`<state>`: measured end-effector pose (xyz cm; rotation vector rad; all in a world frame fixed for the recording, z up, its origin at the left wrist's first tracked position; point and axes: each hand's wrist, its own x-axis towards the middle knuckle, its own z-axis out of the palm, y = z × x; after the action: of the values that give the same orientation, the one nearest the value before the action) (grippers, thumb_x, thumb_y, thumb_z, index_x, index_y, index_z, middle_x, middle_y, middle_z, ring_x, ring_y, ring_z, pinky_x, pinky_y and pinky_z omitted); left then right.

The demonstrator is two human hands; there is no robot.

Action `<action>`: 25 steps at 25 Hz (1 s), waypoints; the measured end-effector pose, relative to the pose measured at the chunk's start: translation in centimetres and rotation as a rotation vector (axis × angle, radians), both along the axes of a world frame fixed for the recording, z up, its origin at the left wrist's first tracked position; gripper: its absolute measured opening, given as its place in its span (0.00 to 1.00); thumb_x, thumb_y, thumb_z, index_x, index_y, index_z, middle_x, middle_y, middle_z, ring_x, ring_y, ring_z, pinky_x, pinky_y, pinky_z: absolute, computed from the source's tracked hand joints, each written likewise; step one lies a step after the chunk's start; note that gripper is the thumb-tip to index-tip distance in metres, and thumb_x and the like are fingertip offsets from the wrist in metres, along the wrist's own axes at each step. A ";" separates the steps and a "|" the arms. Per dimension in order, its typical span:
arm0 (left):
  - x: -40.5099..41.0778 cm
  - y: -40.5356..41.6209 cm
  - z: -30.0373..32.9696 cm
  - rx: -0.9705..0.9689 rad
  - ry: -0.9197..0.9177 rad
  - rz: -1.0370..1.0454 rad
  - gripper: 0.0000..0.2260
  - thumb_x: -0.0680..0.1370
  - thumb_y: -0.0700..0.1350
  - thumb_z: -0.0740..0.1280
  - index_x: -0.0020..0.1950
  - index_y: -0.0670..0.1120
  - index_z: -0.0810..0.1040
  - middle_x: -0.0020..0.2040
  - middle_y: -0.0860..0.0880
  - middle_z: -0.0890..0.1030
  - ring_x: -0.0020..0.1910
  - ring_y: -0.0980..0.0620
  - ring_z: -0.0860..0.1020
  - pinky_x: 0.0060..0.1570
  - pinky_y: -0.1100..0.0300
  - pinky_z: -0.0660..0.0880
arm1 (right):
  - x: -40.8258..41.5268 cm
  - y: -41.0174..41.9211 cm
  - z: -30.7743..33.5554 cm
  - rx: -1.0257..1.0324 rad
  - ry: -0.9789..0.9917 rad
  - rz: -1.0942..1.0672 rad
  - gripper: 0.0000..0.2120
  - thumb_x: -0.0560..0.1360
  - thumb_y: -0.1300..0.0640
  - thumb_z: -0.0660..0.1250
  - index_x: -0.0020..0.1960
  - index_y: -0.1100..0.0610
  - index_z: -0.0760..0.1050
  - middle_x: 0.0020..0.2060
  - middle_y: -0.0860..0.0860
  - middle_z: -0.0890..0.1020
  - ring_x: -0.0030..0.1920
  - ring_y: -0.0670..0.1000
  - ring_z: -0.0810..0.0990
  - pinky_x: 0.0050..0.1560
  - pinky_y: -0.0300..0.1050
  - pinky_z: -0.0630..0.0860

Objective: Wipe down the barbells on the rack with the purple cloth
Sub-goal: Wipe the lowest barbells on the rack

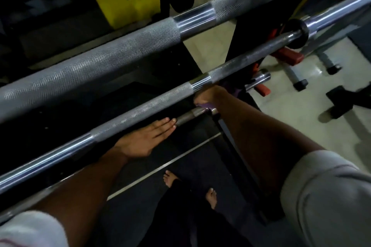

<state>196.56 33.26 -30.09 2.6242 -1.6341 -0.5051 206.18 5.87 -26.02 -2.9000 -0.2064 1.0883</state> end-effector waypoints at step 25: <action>-0.2 0.5 -0.3 -0.080 -0.017 0.054 0.32 0.77 0.38 0.56 0.81 0.40 0.51 0.82 0.45 0.46 0.81 0.48 0.44 0.77 0.61 0.40 | -9.7 -1.3 -3.1 0.401 -0.833 -0.203 0.17 0.73 0.60 0.72 0.61 0.58 0.76 0.59 0.55 0.80 0.66 0.59 0.75 0.73 0.61 0.65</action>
<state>196.31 33.73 -30.41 2.6139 -1.5486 -0.4081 196.51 4.60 -29.07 -2.7182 -0.1194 -0.2158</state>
